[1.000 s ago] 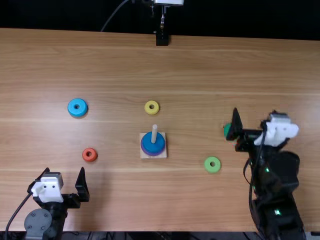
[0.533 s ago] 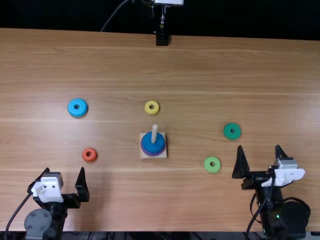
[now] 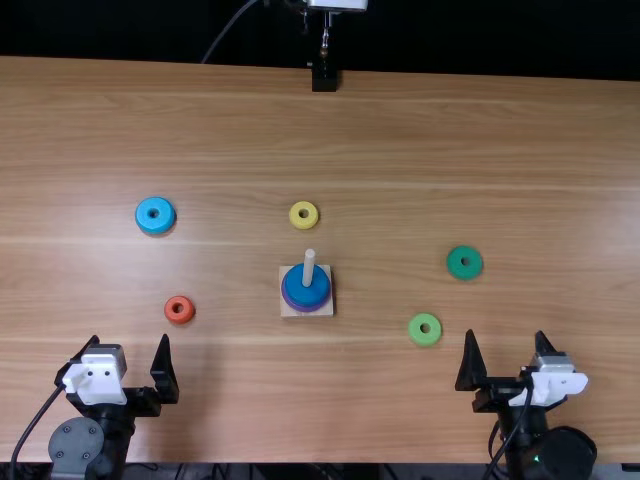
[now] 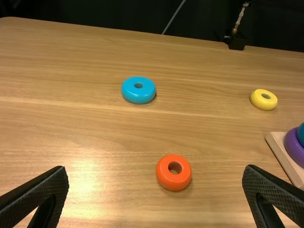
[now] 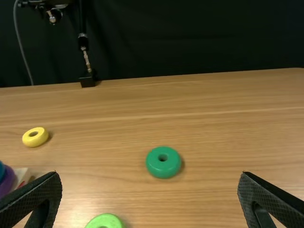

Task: Build the Hanoi tower: stack the rings onto the peg from bottom to top in this color order: purple, dark blue, light blue, dark green, light green, yellow, orange.

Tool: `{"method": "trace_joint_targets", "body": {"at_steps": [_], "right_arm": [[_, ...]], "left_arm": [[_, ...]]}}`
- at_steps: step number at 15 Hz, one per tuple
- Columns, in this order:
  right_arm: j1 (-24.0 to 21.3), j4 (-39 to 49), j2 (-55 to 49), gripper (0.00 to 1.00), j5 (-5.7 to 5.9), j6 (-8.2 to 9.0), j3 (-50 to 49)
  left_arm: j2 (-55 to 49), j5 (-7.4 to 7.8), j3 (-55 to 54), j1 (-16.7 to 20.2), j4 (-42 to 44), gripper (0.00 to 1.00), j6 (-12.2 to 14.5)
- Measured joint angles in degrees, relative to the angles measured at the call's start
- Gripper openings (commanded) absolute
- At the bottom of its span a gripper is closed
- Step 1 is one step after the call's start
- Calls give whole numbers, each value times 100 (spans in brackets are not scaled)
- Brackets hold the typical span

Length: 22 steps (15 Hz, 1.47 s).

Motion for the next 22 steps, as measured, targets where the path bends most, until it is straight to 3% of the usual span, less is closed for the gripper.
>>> {"method": "trace_joint_targets", "body": {"at_steps": [22], "right_arm": [[0,-111,4,100,59,-4,-249]], "left_arm": [[-2,2,0,-2,0,100,4]]}}
